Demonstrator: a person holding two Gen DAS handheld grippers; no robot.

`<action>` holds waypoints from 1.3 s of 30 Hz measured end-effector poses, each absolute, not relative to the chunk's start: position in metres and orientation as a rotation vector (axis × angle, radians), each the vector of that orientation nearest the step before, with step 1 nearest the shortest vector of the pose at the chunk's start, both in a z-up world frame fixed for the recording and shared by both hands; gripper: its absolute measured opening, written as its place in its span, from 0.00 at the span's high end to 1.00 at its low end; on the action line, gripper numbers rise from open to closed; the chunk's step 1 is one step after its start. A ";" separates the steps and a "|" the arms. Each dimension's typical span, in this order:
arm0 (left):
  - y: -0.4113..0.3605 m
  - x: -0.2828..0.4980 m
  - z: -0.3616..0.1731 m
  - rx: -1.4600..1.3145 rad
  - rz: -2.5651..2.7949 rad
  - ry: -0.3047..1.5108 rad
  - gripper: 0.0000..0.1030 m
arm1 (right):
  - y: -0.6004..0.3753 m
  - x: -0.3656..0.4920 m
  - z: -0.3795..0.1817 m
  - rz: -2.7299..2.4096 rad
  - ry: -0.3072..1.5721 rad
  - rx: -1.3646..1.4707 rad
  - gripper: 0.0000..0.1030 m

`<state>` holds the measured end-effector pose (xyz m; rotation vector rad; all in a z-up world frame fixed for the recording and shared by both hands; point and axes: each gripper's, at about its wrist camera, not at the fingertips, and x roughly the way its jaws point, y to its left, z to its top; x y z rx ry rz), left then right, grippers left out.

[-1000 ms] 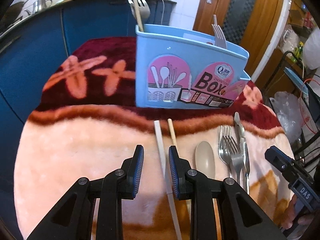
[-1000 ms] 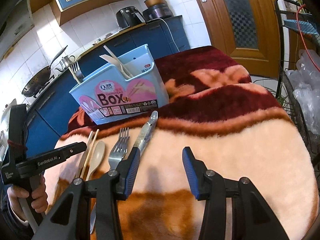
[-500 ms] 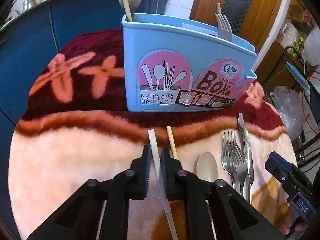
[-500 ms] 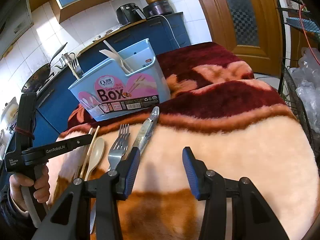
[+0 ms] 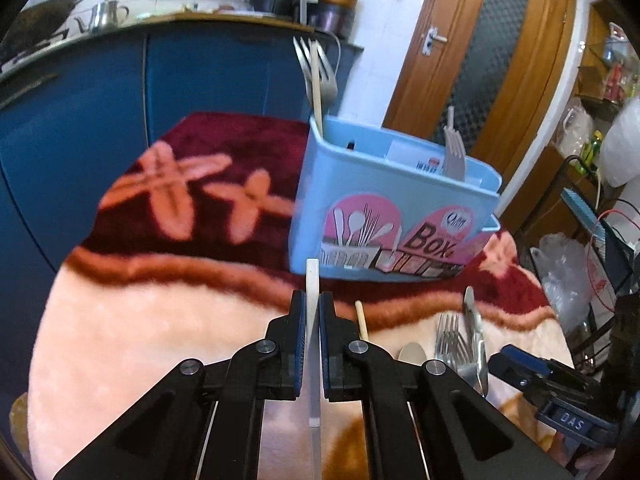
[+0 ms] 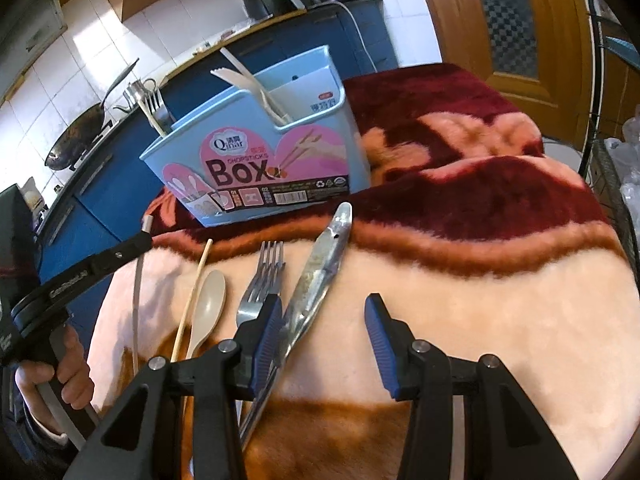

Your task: Organize utensils

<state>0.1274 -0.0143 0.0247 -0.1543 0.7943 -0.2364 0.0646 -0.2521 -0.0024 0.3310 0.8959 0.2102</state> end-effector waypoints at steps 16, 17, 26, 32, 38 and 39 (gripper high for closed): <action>-0.009 0.116 0.037 -0.183 -0.282 0.700 0.94 | -0.252 0.123 -0.006 0.213 1.029 0.328 0.79; -0.009 0.115 0.038 -0.186 -0.287 0.694 0.94 | -0.253 0.124 -0.007 0.213 1.027 0.334 0.84; -0.006 0.109 0.048 -0.199 -0.306 0.633 0.94 | -0.269 0.109 0.000 0.259 0.917 0.445 0.95; -0.009 0.103 0.066 -0.178 -0.293 0.553 0.94 | -0.269 0.080 0.039 0.254 0.724 0.369 0.96; -0.007 0.104 0.096 -0.190 -0.268 0.462 0.94 | -0.263 0.057 0.081 0.132 0.512 0.240 0.96; -0.008 0.104 0.100 -0.194 -0.265 0.444 0.94 | -0.263 0.055 0.088 0.119 0.476 0.233 0.96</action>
